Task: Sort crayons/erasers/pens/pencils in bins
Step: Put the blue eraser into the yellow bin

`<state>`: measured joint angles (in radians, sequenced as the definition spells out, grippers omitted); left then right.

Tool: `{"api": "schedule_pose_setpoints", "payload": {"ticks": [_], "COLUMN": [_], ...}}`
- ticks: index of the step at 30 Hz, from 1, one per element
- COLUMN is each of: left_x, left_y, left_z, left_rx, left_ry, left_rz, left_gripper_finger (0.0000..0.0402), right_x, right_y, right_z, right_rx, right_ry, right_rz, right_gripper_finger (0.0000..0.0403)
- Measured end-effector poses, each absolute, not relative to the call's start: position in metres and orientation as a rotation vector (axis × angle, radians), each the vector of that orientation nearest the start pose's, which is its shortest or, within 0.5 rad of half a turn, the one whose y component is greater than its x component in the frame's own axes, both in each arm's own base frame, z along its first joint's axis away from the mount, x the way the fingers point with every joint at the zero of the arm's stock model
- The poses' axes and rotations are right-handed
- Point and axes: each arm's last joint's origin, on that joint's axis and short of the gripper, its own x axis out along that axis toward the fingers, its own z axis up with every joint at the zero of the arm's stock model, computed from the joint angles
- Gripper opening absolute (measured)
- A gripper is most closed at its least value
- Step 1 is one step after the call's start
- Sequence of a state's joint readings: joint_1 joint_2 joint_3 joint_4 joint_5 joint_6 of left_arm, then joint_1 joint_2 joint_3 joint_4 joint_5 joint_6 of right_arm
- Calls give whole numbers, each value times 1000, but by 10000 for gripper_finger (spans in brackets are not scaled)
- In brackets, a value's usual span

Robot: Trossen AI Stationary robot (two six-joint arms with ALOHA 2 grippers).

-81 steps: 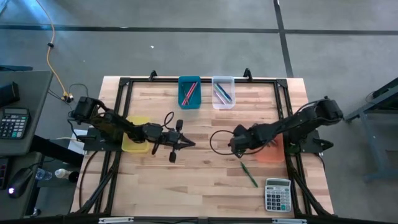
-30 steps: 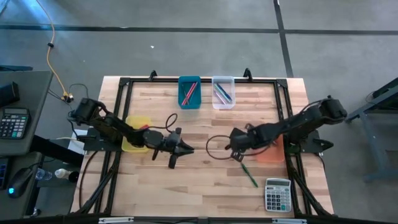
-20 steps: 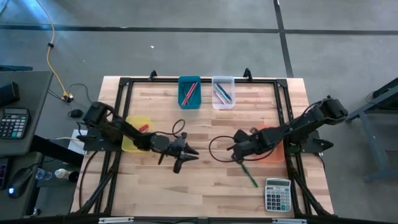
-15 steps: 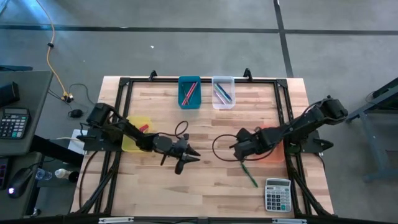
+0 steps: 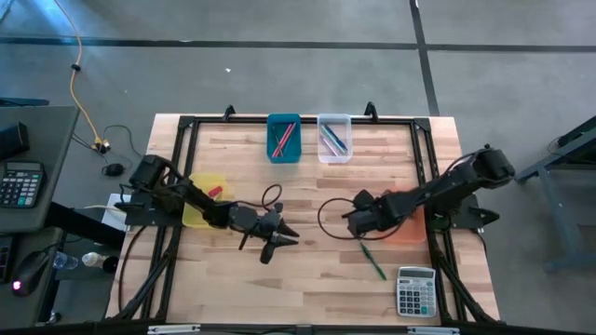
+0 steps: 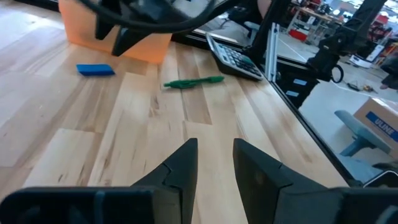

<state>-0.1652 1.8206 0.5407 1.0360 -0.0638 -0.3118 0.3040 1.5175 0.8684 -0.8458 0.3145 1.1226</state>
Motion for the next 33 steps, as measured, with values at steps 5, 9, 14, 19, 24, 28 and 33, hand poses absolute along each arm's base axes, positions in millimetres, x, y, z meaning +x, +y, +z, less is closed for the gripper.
{"api": "schedule_pose_setpoints", "payload": {"ticks": [5, 9, 14, 19, 24, 28, 33], "left_x": [303, 303, 303, 303, 302, 303, 303], "left_y": [-49, -49, -49, -50, -51, -51, -51], "left_z": [118, 119, 119, 118, 119, 119, 119], "left_rx": [-282, -282, -284, -283, -281, -281, -282], "left_ry": [256, 256, 256, 259, 257, 254, 249], "left_rz": [-64, -64, -65, -67, -72, -71, -72], "left_gripper_finger": [90, 90, 90, 90, 90, 90, 90], "right_x": [243, 249, 252, 244, 236, 237, 240], "right_y": [56, 50, 46, 46, 44, 46, 50], "right_z": [163, 156, 151, 139, 123, 124, 127], "right_rx": [498, 514, 525, 577, 616, 603, 565], "right_ry": [1211, 1239, 1268, 1275, 1227, 1224, 1230], "right_rz": [-803, -787, -781, -755, -741, -738, -695], "right_gripper_finger": [199, 199, 199, 199, 199, 197, 161]}}
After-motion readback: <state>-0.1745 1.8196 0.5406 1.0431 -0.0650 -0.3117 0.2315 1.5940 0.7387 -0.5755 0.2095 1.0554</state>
